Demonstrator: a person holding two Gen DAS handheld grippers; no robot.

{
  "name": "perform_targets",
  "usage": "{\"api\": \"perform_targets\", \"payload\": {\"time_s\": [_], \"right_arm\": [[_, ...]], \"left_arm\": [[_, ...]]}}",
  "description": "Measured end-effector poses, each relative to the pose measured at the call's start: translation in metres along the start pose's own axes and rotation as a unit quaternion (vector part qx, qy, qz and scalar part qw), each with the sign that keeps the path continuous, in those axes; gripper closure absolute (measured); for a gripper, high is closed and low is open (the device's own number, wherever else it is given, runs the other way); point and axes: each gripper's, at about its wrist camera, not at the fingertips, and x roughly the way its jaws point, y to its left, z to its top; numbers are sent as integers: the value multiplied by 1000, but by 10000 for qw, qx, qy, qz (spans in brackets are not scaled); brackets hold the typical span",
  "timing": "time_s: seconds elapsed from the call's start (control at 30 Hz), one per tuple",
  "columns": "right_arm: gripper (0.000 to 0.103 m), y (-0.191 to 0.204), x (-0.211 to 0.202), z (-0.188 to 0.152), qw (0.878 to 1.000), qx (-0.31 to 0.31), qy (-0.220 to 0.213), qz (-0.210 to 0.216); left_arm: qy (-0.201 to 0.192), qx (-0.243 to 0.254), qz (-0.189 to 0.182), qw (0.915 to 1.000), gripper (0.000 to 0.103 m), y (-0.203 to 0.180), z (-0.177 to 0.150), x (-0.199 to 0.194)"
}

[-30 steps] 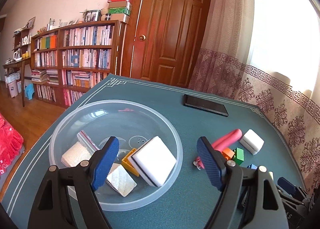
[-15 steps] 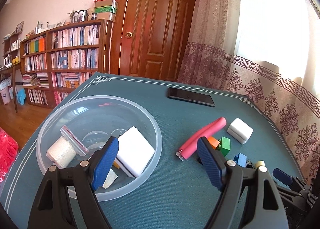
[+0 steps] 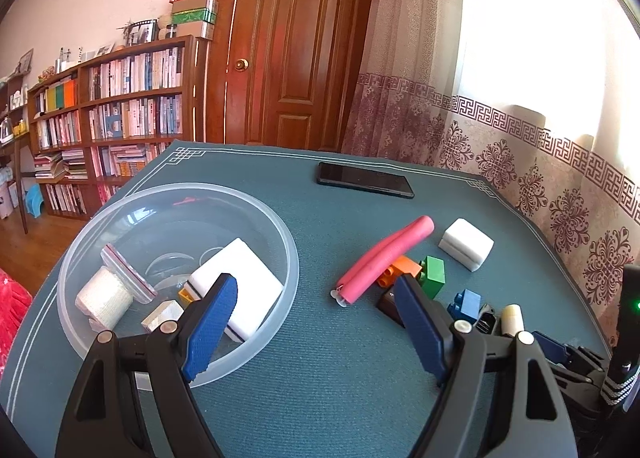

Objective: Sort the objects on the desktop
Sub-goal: 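Lower the right tool onto the white cream tube and grasp it, then grasp the black comb with the left tool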

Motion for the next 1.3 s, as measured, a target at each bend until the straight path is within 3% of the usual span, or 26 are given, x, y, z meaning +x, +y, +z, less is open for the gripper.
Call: {"api": "perform_targets", "payload": {"time_s": [0.17, 0.37, 0.63, 0.83, 1.1, 1.23, 1.3], "right_arm": [[52, -1, 3, 2, 9999, -128, 47, 31], [73, -8, 4, 5, 9997, -247, 82, -33], [73, -18, 0, 4, 9996, -194, 104, 155], [73, -29, -4, 3, 9998, -88, 89, 124], [73, -38, -6, 3, 9999, 45, 93, 96], [73, -48, -7, 4, 9998, 174, 85, 49], [73, -51, -7, 5, 9997, 211, 78, 48]], "left_arm": [[40, 47, -41, 10000, 19, -3, -1, 1], [107, 159, -122, 9997, 19, -8, -3, 1], [457, 114, -529, 9975, 19, -14, -10, 10], [591, 444, -629, 9953, 19, -33, -20, 14], [935, 1170, -1009, 9836, 19, -70, -35, 22], [1240, 1237, -1338, 9754, 19, -79, -36, 33], [1422, 1189, -1439, 9721, 27, -80, -37, 40]]}}
